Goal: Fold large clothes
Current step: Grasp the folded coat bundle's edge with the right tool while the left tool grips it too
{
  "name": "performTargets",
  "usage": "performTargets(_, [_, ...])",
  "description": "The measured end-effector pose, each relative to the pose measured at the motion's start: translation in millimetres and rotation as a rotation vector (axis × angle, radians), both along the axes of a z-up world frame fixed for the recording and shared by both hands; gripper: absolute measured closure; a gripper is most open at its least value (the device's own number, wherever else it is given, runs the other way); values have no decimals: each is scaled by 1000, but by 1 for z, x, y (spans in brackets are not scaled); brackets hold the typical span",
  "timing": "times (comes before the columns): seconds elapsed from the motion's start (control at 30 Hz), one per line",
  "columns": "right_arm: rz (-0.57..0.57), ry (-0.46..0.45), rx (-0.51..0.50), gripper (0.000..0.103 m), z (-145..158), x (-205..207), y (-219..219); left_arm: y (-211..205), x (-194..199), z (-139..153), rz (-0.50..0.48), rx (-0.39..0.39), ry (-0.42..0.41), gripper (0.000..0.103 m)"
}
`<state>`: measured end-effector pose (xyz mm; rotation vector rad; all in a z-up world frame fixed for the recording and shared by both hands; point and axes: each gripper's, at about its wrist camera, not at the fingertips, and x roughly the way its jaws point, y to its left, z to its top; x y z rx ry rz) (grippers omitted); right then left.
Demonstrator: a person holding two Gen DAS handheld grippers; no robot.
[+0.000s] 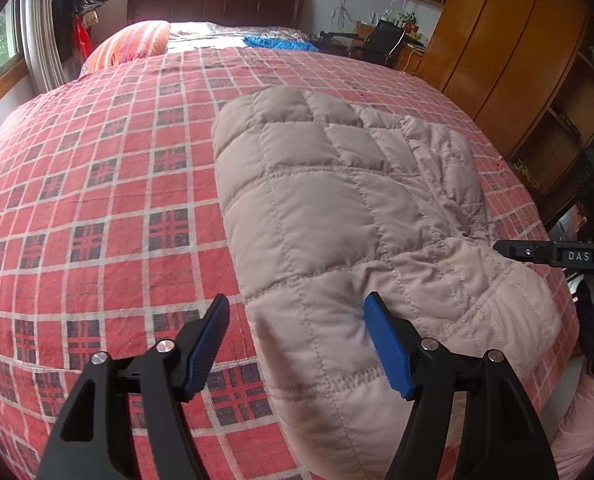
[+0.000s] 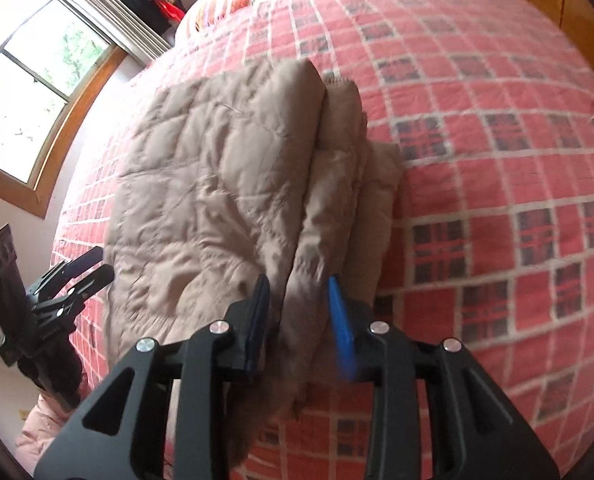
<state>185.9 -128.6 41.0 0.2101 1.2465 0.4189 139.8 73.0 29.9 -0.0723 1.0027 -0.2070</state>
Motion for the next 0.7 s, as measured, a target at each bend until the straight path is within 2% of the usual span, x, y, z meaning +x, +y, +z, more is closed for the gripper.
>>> performTargets(0.13, [15, -37, 13, 66, 20, -30, -3, -5, -12, 7, -17, 13, -25, 33])
performTargets(0.23, [30, -27, 61, 58, 26, -45, -4, -10, -21, 10, -26, 27, -43, 33])
performTargets(0.5, [74, 3, 108, 58, 20, -55, -5, -17, -34, 12, -40, 42, -55, 33])
performTargets(0.53, [73, 11, 105, 61, 18, -56, -3, -17, -35, 12, -41, 43, -55, 33])
performTargets(0.6, [90, 33, 111, 90, 13, -58, 3, -17, -35, 11, -40, 43, -54, 33])
performTargets(0.7, [81, 35, 93, 94, 9, -65, 7, -15, -35, 8, -34, 45, -49, 33])
